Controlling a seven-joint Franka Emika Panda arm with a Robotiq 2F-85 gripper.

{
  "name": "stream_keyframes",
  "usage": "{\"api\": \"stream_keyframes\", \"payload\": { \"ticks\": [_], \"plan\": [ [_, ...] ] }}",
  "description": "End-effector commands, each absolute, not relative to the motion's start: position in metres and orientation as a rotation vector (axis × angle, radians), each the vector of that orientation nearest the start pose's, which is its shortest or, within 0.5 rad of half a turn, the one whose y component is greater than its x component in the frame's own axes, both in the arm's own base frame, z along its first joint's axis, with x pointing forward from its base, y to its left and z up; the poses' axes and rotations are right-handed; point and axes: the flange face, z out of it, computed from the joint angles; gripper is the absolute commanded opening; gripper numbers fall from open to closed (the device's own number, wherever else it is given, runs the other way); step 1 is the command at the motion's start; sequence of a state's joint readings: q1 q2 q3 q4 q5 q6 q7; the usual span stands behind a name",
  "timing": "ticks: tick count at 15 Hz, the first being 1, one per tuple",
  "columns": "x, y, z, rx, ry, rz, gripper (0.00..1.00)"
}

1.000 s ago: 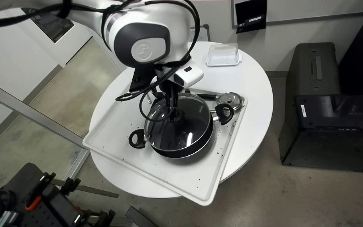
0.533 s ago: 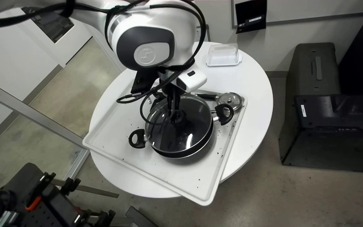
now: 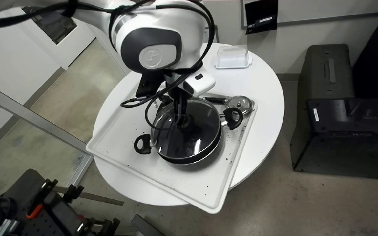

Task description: Put the glass lid on the black pot

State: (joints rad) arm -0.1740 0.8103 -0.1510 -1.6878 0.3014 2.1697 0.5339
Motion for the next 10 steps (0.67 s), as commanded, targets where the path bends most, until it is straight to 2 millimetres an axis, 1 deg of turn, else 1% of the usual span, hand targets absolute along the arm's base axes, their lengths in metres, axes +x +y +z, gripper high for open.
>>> {"api": "stream_keyframes", "payload": {
  "ticks": [1, 10],
  "plan": [
    [0.601, -0.187, 0.116, -2.586, 1.545, 0.524, 0.27],
    [0.592, -0.201, 0.112, -2.511, 1.649, 0.536, 0.27]
  ]
}}
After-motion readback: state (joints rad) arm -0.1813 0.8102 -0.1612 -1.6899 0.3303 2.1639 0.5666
